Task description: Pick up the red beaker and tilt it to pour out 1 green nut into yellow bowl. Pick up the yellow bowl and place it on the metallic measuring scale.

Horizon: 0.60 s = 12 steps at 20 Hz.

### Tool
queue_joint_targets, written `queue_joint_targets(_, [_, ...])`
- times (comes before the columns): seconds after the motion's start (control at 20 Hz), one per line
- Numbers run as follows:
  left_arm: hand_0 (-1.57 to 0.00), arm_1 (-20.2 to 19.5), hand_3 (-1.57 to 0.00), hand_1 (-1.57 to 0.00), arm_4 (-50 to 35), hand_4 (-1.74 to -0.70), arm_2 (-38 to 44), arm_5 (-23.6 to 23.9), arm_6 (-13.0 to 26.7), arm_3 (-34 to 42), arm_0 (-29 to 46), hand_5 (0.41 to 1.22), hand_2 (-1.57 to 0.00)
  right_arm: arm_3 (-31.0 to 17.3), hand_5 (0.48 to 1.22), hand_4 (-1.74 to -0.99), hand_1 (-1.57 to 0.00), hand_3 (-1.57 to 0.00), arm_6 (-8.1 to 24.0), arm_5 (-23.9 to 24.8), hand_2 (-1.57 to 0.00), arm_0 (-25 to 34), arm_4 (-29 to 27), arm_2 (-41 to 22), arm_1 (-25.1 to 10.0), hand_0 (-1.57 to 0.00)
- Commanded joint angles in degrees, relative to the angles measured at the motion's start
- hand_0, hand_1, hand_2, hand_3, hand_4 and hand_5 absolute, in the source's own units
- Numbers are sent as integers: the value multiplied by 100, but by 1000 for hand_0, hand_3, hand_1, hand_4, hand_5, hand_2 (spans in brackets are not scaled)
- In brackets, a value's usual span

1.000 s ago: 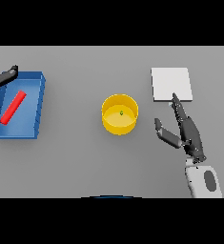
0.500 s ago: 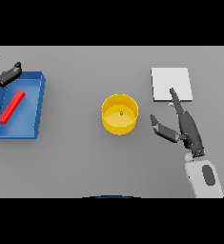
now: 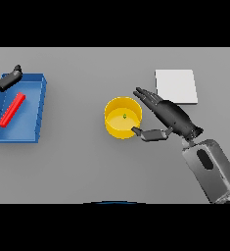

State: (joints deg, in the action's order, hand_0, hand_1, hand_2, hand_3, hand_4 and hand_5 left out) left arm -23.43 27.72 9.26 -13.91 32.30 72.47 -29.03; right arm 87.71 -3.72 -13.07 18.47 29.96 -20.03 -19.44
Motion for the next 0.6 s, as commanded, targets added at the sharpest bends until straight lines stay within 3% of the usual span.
queue_joint_targets(0.0, [-1, -19, 0, -1, 8, -747, 7, -8, 12, -18, 6, 711, -1, -110, 620, -1230, 1, 1, -54, -79, 1, 151, 174, -143, -74, -1])
queue_joint_targets(0.25, [0, -28, 1, 0, -72, -755, 69, -8, -133, -13, 41, 716, 0, -426, 625, -1231, 1, 1, -361, -628, 1, 786, 591, -652, -363, 0])
queue_joint_targets(0.55, [1, 23, 1, 1, -206, -780, 167, -3, -174, -63, -22, 721, 1, -801, 648, -1214, 1, 1, -393, -1073, 1, 1323, 913, -1129, -337, 1])
